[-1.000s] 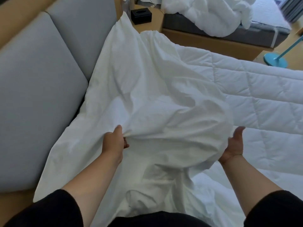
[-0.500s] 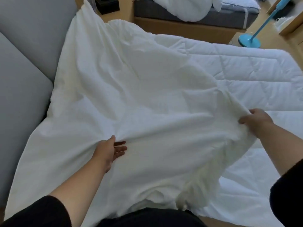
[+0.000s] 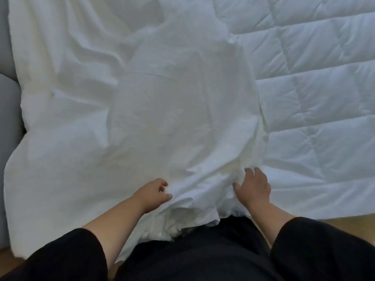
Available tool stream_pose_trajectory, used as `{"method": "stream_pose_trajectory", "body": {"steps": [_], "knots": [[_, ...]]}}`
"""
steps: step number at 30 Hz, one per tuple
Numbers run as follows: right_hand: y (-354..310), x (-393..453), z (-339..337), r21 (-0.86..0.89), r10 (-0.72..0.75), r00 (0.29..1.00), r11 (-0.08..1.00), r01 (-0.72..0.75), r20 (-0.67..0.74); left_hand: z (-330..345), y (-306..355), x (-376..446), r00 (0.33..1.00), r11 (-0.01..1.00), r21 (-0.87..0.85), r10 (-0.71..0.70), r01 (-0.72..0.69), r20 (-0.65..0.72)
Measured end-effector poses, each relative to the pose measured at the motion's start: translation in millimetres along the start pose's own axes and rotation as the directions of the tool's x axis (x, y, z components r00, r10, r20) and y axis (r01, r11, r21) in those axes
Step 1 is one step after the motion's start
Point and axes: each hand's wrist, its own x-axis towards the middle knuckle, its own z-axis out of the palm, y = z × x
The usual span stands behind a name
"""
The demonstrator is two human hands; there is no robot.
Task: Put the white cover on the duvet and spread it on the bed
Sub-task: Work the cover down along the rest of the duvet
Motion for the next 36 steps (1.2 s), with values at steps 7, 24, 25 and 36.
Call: {"method": "stream_pose_trajectory", "body": {"steps": [7,24,25,36], "knots": [[15,-36,68,0.738,0.343,0.938,0.621,-0.264,0.046,59,-47,29,0.991,0.871,0.481,-0.13,0.1,0.029],[-1,-24,117,0.812,0.014,0.857,-0.33,-0.482,0.515,60,-65,64,0.994,0.998,0.064,0.007,0.0,-0.107],[-1,-21,104,0.865,0.065,0.893,-0.289,-0.411,0.446,60,-69,56,0.987,0.996,0.083,0.055,-0.043,-0.154],[-66,-39,-105,0.997,0.283,0.959,-0.069,0.036,-0.015,48,-120,-54,0.964,0.856,0.486,0.248,-0.173,-0.093]]}}
